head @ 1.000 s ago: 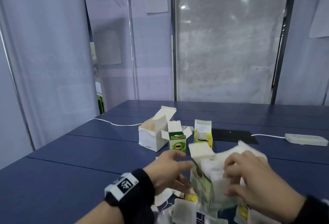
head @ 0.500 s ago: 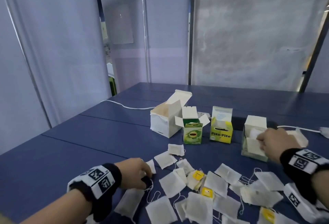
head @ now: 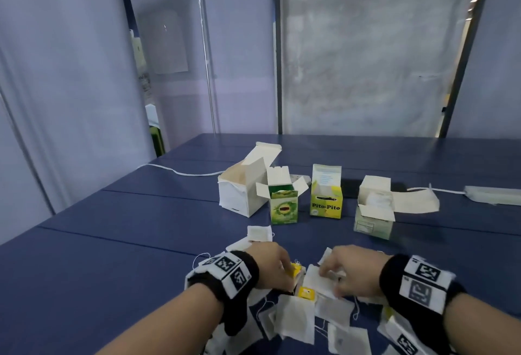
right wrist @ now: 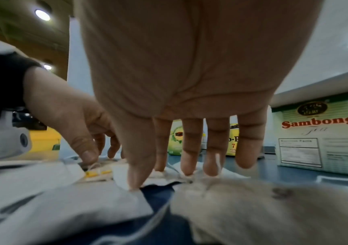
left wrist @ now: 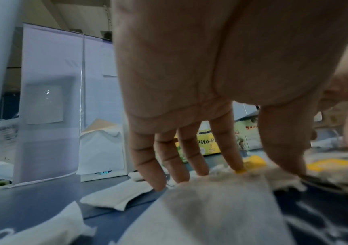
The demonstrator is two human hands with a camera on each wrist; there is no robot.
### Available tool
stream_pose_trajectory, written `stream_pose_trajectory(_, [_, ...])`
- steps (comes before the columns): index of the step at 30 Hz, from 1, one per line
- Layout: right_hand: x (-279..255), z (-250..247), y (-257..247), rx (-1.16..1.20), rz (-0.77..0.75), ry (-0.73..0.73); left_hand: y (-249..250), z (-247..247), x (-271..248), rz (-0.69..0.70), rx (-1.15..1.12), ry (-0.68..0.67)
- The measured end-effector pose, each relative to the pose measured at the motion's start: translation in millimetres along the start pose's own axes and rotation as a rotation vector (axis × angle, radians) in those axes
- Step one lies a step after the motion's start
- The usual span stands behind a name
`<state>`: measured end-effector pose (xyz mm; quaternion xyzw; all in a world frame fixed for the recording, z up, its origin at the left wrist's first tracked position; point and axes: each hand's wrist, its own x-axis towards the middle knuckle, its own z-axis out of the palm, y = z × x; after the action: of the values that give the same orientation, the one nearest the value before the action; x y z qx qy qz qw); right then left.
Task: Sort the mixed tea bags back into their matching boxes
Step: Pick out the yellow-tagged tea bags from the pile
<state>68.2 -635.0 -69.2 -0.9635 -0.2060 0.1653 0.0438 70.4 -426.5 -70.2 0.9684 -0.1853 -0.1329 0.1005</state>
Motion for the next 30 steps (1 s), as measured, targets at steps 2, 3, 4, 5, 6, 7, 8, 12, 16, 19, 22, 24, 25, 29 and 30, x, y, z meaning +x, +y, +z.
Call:
stream_pose_trajectory(2, [-3.2,3.1,5.3,0.023,0.03,0.008,-0.7,4.1,3.8,-0.01,0.049,0.045])
stream_pose_trajectory(3, [-5.2,4.3,8.6,0.036,0.034,0.012,-3.1,5.1,4.2,-0.004,0.06,0.061])
stream_pose_trajectory(4, [-7.2,5.1,11.6,0.046,0.028,0.016,-6.5,5.9,4.3,0.005,0.052,0.064])
stream_pose_trajectory(5, [-8.8,6.1,14.4,0.058,0.016,0.018,-10.2,6.1,3.6,0.015,0.032,0.054])
stream_pose_trajectory(6, [-10.3,6.7,16.9,0.074,0.0,0.02,-13.7,5.6,2.5,0.018,0.01,0.034])
stream_pose_trajectory(7, [-11.9,6.7,18.7,0.097,-0.013,0.015,-16.3,3.9,1.5,0.012,-0.011,0.007])
stream_pose_trajectory(8, [-13.9,6.0,19.8,0.118,-0.022,0.0,-18.6,1.7,0.8,-0.006,-0.033,-0.017])
stream_pose_trajectory(12, [-21.5,-3.0,26.8,0.161,-0.035,0.041,-22.7,-5.4,0.2,-0.065,-0.137,0.057])
stream_pose_trajectory(16, [-30.4,-8.6,41.2,0.169,0.074,0.131,-13.5,-1.1,-0.4,0.019,0.0,-0.001])
stream_pose_trajectory(19, [-36.5,-3.0,48.0,0.099,0.136,-0.007,-4.0,2.9,3.3,0.076,0.164,-0.055])
stream_pose_trajectory(22, [-43.5,0.8,51.7,0.147,0.134,-0.005,-4.9,2.3,9.3,0.017,0.135,-0.022])
stream_pose_trajectory(24, [-49.7,-0.2,54.3,0.165,0.128,0.036,-9.9,1.7,10.5,-0.035,0.075,0.005])
stream_pose_trajectory(25, [-53.0,-0.2,55.6,0.165,0.128,0.058,-12.4,1.6,10.5,-0.053,0.046,0.011])
stream_pose_trajectory(29, [-66.3,4.5,61.2,0.107,0.1,0.083,-17.7,-0.4,12.7,-0.025,-0.108,0.042])
stream_pose_trajectory(30, [-68.1,6.4,61.1,0.095,0.087,0.069,-16.9,-1.4,12.7,-0.017,-0.133,0.037])
